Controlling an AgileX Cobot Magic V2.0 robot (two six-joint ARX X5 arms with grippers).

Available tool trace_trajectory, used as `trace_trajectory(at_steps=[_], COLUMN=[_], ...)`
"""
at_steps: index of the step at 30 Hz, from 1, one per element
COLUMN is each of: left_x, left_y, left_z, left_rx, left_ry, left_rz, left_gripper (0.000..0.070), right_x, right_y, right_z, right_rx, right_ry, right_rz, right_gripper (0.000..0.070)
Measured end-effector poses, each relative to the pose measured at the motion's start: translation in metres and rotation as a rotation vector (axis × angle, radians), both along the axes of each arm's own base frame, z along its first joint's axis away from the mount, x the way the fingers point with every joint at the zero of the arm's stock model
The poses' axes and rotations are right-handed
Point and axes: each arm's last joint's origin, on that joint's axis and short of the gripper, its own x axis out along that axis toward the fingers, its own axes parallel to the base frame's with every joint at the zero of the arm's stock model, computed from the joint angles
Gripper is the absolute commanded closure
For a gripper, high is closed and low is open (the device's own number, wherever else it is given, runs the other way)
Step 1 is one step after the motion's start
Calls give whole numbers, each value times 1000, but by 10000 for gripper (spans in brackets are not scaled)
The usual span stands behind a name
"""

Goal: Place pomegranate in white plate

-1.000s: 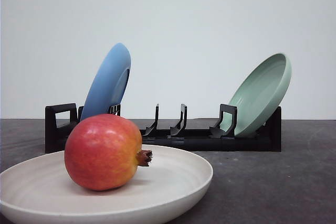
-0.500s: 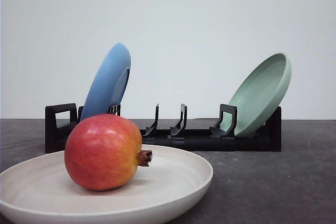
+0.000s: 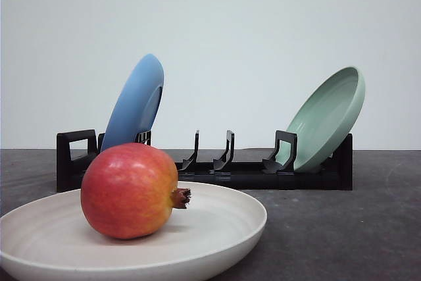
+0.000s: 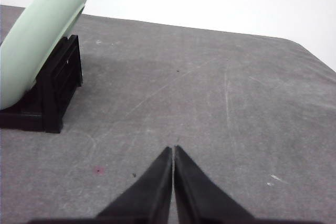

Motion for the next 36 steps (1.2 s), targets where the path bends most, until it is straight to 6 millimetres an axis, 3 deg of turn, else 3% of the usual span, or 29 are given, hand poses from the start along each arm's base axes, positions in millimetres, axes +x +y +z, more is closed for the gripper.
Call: trace_trajectory(at_steps=[36], left_x=[0], left_y=[0], left_z=[0], left_rx=[0], left_ry=[0], left_rz=[0], left_gripper=[700], right_x=[0], right_y=[0], right_z=[0], right_rx=[0], right_ry=[0], right_rz=[0], right_gripper=[700])
